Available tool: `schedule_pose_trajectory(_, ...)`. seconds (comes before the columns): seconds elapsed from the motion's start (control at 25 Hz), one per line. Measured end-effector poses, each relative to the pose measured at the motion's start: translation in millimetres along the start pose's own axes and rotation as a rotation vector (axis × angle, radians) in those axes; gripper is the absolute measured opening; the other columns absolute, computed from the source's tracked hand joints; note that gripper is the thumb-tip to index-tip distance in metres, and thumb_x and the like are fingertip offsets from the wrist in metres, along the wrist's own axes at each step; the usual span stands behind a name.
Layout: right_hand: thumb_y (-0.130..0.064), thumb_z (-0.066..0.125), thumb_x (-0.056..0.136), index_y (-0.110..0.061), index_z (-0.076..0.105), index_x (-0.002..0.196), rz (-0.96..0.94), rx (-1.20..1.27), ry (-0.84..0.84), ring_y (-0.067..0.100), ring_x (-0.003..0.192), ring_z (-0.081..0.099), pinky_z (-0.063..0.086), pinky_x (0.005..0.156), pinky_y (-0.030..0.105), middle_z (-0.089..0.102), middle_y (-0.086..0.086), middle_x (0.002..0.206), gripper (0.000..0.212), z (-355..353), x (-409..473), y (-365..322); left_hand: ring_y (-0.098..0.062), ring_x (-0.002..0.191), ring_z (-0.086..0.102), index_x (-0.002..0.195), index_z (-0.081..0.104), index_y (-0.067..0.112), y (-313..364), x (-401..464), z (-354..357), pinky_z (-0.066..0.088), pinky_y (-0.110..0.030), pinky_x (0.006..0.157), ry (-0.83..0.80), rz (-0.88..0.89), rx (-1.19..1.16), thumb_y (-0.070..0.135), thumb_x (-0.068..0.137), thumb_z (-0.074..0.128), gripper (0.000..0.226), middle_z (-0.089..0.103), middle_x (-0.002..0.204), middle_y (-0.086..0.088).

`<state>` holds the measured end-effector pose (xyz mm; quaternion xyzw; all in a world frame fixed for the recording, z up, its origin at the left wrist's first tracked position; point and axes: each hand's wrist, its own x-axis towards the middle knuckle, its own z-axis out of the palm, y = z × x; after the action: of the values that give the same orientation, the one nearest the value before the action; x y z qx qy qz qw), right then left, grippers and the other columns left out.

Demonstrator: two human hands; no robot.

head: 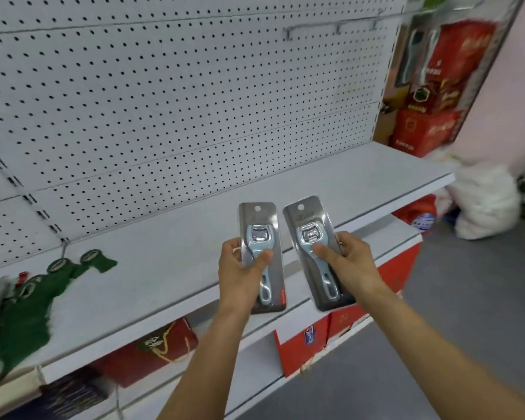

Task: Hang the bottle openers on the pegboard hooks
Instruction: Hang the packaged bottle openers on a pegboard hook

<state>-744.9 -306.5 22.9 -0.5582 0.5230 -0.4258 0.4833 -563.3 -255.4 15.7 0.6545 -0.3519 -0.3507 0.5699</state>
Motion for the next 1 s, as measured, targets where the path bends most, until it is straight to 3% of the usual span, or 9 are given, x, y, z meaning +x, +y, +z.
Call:
schedule_pose_trajectory(0.12, -0.019, 0.07, 0.085, -0.002, 0.062, 0.095, 0.018, 0.041, 0.068, 0.036, 0.085, 0.069, 0.057, 0.07, 0.041, 0.069, 0.023, 0.095, 0.02, -53, 10, 2, -0.022, 0.103, 0.065, 0.108, 0.049, 0.031, 9, -3, 58, 0.055, -0.044, 0.089, -0.075, -0.004, 0.017, 0.026, 0.076, 0.08, 0.045, 0.064, 0.113, -0.001)
schedule_pose_trajectory(0.24, -0.021, 0.069, 0.085, -0.006, 0.061, 0.097, 0.029, 0.068, 0.116, 0.026, 0.076, 0.071, 0.056, 0.059, 0.029, 0.071, 0.015, 0.091, 0.021, -95, 27, 5, -0.02, 0.101, 0.066, 0.109, 0.048, 0.03, 19, 5, 108, 0.055, -0.046, 0.09, -0.135, 0.007, 0.036, 0.028, 0.075, 0.08, 0.046, 0.064, 0.11, 0.002)
schedule_pose_trajectory(0.4, -0.018, 0.071, 0.084, -0.007, 0.062, 0.1, 0.015, 0.124, 0.177, 0.031, 0.08, 0.072, 0.06, 0.071, 0.042, 0.073, 0.016, 0.093, 0.021, -145, 67, 16, -0.018, 0.097, 0.067, 0.11, 0.046, 0.027, 31, 24, 173, 0.056, -0.044, 0.088, -0.197, 0.013, 0.032, 0.026, 0.078, 0.078, 0.045, 0.064, 0.107, 0.003)
schedule_pose_trajectory(0.56, -0.017, 0.071, 0.084, -0.013, 0.064, 0.095, 0.009, 0.161, 0.194, 0.031, 0.083, 0.072, 0.059, 0.076, 0.043, 0.074, 0.013, 0.091, 0.015, -188, 120, 18, -0.017, 0.094, 0.069, 0.107, 0.048, 0.028, 41, 55, 235, 0.058, -0.042, 0.084, -0.226, 0.027, -0.009, 0.025, 0.078, 0.078, 0.042, 0.065, 0.105, 0.002)
schedule_pose_trajectory(0.76, -0.025, 0.071, 0.084, -0.004, 0.063, 0.097, 0.002, 0.173, 0.193, 0.039, 0.086, 0.07, 0.058, 0.078, 0.052, 0.072, 0.02, 0.093, 0.026, -243, 210, 4, -0.01, 0.083, 0.069, 0.107, 0.048, 0.026, 76, 105, 315, 0.055, -0.021, 0.061, -0.199, 0.043, -0.051, 0.022, 0.08, 0.077, 0.04, 0.065, 0.103, 0.002)
schedule_pose_trajectory(0.84, -0.025, 0.07, 0.085, -0.003, 0.063, 0.1, -0.022, 0.183, 0.189, 0.036, 0.085, 0.071, 0.058, 0.077, 0.051, 0.072, 0.019, 0.093, 0.028, -259, 239, -5, -0.012, 0.089, 0.068, 0.107, 0.049, 0.027, 89, 123, 337, 0.055, -0.023, 0.067, -0.18, 0.067, -0.048, 0.023, 0.079, 0.077, 0.04, 0.065, 0.105, 0.003)
schedule_pose_trajectory(1.0, -0.025, 0.069, 0.085, -0.013, 0.066, 0.09, -0.082, 0.235, 0.179, 0.029, 0.081, 0.069, 0.057, 0.077, 0.046, 0.072, 0.017, 0.093, 0.013, -291, 290, -17, -0.011, 0.094, 0.067, 0.105, 0.049, 0.032, 114, 149, 380, 0.054, -0.024, 0.073, -0.146, 0.104, -0.038, 0.026, 0.079, 0.077, 0.039, 0.065, 0.107, 0.006)
